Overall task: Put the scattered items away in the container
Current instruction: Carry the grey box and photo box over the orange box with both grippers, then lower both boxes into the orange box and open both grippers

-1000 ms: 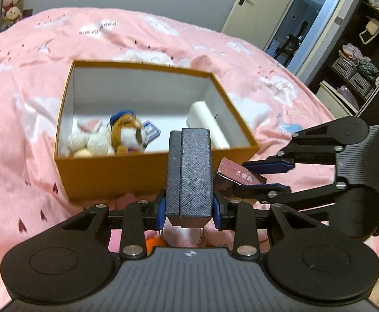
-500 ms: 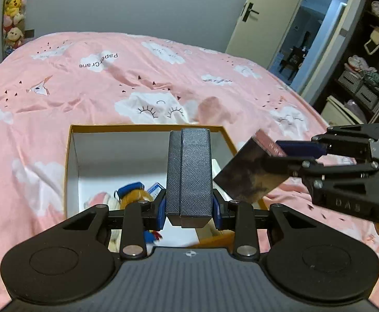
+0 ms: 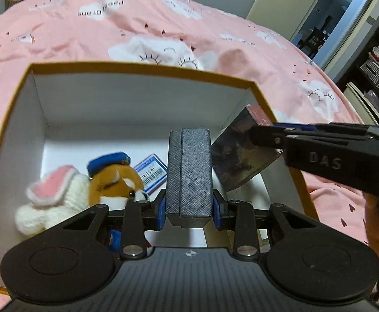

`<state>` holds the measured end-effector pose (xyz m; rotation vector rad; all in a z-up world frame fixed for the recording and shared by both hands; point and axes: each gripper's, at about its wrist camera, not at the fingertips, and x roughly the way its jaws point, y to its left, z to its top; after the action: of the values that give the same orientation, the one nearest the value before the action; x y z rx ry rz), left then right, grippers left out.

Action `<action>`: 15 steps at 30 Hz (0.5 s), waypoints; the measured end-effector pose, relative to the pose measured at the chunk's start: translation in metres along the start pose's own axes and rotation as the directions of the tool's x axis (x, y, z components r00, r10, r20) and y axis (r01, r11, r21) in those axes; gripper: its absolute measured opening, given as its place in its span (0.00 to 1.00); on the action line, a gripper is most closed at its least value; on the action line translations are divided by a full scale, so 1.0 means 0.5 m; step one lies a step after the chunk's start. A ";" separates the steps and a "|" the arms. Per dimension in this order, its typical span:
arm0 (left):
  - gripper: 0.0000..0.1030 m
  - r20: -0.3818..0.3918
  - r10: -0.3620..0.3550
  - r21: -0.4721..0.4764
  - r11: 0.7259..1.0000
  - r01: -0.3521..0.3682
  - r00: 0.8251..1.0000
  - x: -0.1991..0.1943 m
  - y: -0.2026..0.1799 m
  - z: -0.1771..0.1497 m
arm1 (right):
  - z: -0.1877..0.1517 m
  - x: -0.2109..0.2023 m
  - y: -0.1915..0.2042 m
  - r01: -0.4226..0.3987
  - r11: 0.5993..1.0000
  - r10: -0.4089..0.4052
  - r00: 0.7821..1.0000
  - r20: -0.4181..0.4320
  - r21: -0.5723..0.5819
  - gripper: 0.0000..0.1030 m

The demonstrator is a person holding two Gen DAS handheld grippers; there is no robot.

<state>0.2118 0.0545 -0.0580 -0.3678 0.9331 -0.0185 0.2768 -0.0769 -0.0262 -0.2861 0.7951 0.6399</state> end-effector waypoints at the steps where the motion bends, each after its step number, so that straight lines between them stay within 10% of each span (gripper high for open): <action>1: 0.37 -0.003 -0.003 -0.002 1.000 0.003 1.000 0.005 -0.002 -0.002 | -0.003 0.007 -0.001 0.001 1.000 -0.001 1.000 -0.010 0.010 0.25; 15: 0.37 -0.096 0.037 -0.003 0.999 -0.038 0.995 0.052 -0.020 -0.014 | -0.033 0.056 0.008 0.035 0.999 -0.031 0.993 -0.112 0.037 0.25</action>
<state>0.2234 0.0383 -0.0790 -0.3559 1.0351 0.0002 0.2795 -0.0698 -0.0580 -0.3011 0.9065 0.5805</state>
